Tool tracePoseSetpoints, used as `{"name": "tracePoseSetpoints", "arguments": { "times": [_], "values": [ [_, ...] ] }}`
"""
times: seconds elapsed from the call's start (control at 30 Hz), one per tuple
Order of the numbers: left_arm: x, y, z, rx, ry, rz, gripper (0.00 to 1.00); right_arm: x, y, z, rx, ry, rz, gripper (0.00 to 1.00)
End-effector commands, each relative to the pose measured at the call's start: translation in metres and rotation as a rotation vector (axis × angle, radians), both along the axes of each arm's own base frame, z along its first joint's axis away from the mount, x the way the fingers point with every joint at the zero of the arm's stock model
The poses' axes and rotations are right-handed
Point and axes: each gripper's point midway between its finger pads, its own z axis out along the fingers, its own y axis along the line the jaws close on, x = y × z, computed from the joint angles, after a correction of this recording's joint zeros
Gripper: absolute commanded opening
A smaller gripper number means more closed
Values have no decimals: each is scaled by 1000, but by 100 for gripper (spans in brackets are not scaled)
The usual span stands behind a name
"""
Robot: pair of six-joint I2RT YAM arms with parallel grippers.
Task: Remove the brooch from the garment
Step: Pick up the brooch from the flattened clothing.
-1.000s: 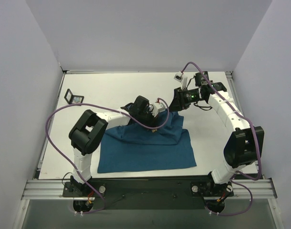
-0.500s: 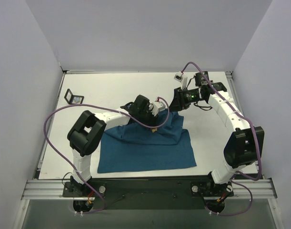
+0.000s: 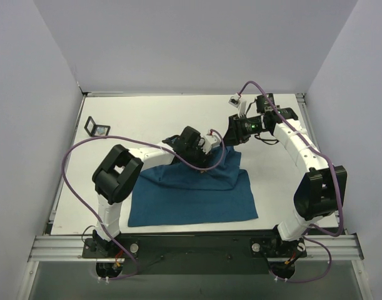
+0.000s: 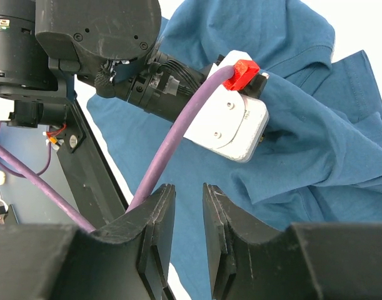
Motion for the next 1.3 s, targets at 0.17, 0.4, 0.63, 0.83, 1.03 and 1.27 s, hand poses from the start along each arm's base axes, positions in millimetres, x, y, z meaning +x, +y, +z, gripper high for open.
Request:
{"name": "tracePoseSetpoints", "arguments": {
  "times": [0.17, 0.4, 0.63, 0.83, 1.03, 1.27],
  "values": [
    [9, -7, 3, 20, -47, 16, 41, -9, 4, 15, 36, -41, 30, 26],
    [5, -10, -8, 36, -29, 2, 35, -9, 5, 16, 40, -42, 35, 26],
    [1, -14, -11, 41, -10, -14, 0, -10, 5, 16, 38, -44, 36, 25],
    [5, -11, 11, 8, -41, -7, 0, -10, 5, 18, 40, -46, 36, 25],
    [19, 1, 65, -95, -113, 21, 0, -9, 7, 27, 58, -54, 38, 25],
    [21, 5, 97, -174, -147, 26, 0, -10, 11, 32, 75, -47, 49, 24]
  ]
}}
